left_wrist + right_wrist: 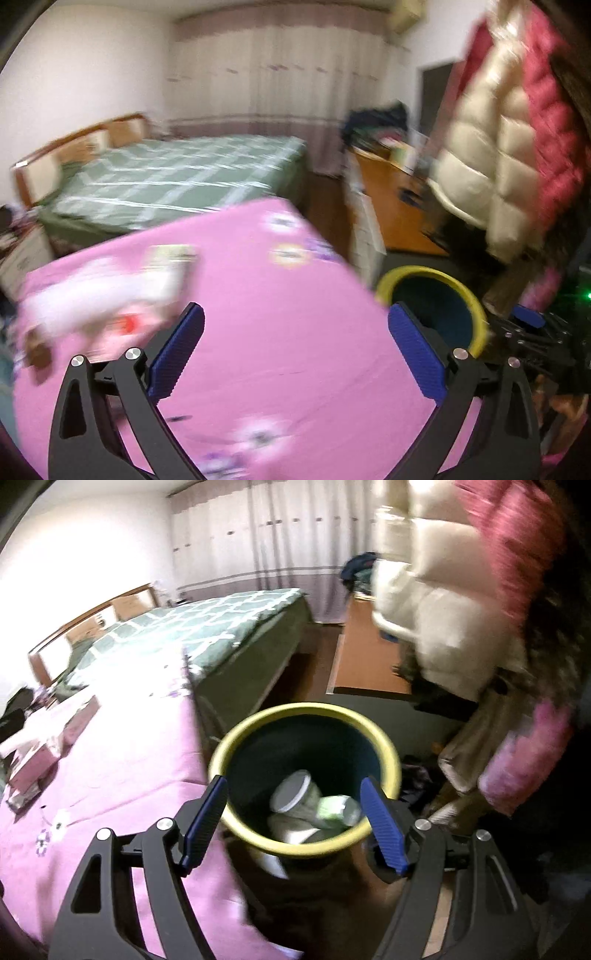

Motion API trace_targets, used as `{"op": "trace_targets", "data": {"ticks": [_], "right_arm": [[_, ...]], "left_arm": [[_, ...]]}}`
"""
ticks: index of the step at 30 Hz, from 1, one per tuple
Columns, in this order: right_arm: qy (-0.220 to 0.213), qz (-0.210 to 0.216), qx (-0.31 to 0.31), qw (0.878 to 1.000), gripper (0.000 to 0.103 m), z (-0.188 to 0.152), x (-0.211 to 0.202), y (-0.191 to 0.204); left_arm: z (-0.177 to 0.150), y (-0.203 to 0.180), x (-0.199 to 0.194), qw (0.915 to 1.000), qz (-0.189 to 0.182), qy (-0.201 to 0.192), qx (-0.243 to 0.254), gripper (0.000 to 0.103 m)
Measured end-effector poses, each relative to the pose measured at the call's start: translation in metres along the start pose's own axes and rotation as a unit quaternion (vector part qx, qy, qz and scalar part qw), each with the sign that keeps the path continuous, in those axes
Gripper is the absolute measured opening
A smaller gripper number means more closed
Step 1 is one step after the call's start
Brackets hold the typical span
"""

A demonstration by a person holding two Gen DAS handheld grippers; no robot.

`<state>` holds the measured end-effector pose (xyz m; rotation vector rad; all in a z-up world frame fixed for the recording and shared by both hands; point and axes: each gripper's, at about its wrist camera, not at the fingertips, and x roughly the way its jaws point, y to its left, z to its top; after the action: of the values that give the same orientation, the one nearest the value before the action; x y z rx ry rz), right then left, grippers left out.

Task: Collect trash
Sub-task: 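Drop the white bowl into the yellow bin with the left gripper, then reach the right gripper to the white foam netting and grasp it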

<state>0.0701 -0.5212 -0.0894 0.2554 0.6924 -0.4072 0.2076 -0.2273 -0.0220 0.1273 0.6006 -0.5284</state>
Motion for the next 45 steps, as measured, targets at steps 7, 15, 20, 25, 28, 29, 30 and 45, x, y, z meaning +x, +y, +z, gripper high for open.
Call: {"op": "trace_targets", "data": {"ticks": [7,15,20,25,28,29,30,45], "right_arm": [[0.0,0.069,-0.061,0.996,0.071,0.014,0.015,0.087],[0.005,0.137,-0.131,0.982,0.071,0.029,0.026,0.193],[0.002,0.186,-0.171,0.968,0.071,0.036,0.024,0.257],[0.002,0.221,-0.208,0.953,0.071,0.038,0.025,0.313],[0.008,0.249,-0.232,0.94,0.071,0.029,0.022,0.346],[0.01,0.257,-0.24,0.936,0.071,0.027,0.022,0.358],[0.011,0.261,-0.245,0.934,0.071,0.025,0.023,0.366],[-0.07,0.192,-0.363,0.909,0.075,-0.013,0.029,0.475]], "left_arm": [[-0.023,0.125,-0.047,0.9887,0.129,-0.035,-0.069,0.098],[-0.062,0.244,-0.067,0.9562,0.243,-0.061,-0.151,0.098],[-0.089,0.288,-0.065,0.9352,0.3,-0.062,-0.178,0.098],[-0.104,0.305,-0.061,0.9218,0.33,-0.051,-0.197,0.098],[-0.109,0.312,-0.067,0.9096,0.354,-0.057,-0.211,0.098],[-0.11,0.315,-0.068,0.9047,0.362,-0.06,-0.216,0.098],[-0.111,0.315,-0.07,0.9012,0.368,-0.061,-0.221,0.098],[-0.112,0.312,-0.068,0.9079,0.347,-0.06,-0.227,0.098]]}}
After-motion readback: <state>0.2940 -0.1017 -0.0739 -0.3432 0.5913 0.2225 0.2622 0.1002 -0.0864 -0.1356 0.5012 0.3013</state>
